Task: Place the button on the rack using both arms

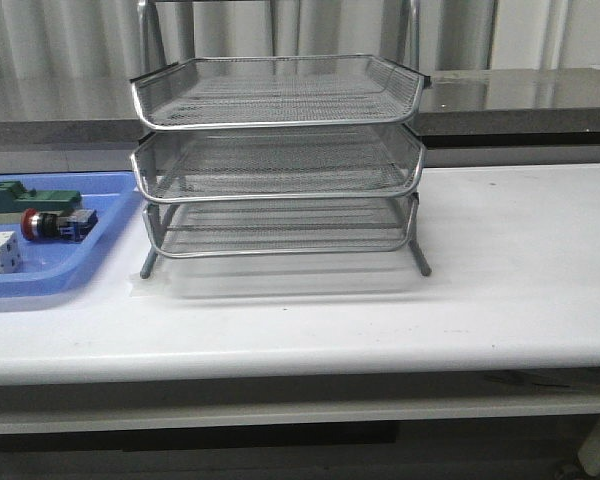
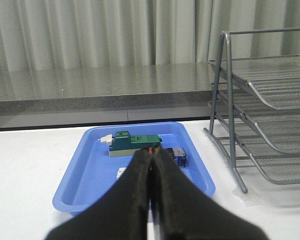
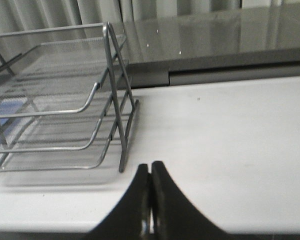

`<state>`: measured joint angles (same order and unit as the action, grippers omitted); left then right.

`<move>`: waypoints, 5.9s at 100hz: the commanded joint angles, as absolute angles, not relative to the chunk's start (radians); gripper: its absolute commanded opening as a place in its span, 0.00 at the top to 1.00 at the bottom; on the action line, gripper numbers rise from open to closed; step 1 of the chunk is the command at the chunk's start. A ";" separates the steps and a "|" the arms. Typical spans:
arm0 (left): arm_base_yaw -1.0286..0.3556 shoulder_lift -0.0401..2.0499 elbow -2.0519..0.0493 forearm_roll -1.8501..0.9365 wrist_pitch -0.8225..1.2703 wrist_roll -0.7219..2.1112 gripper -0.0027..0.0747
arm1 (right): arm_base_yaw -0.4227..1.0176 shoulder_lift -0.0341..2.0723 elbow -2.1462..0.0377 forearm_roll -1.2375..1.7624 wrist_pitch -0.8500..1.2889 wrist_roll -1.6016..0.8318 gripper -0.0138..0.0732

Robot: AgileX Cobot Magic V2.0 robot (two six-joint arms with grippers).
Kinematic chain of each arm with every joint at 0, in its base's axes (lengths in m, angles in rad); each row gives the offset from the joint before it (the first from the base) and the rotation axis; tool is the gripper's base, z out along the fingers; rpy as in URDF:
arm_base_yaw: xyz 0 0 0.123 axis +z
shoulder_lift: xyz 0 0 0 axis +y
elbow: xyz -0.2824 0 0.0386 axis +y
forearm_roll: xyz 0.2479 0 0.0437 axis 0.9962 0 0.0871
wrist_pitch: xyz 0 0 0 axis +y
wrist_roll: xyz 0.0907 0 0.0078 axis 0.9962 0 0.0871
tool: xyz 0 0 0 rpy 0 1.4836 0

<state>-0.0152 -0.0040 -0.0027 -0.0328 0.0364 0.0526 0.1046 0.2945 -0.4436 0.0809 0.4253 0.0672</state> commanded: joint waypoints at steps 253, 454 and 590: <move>-0.013 -0.035 0.053 -0.034 -0.051 0.042 0.99 | 0.104 1.685 -0.923 1.682 0.624 -0.854 0.40; -0.013 -0.035 0.053 -0.034 -0.051 0.042 0.99 | 0.163 1.786 -0.855 1.543 0.784 -0.868 0.80; -0.013 -0.035 0.053 -0.034 -0.051 0.042 0.99 | 0.163 1.532 -0.596 1.545 0.731 -0.994 0.28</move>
<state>-0.0152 -0.0040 -0.0027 -0.0328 0.0364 0.0526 0.1611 1.5934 -0.5851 1.5388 0.6963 -0.9725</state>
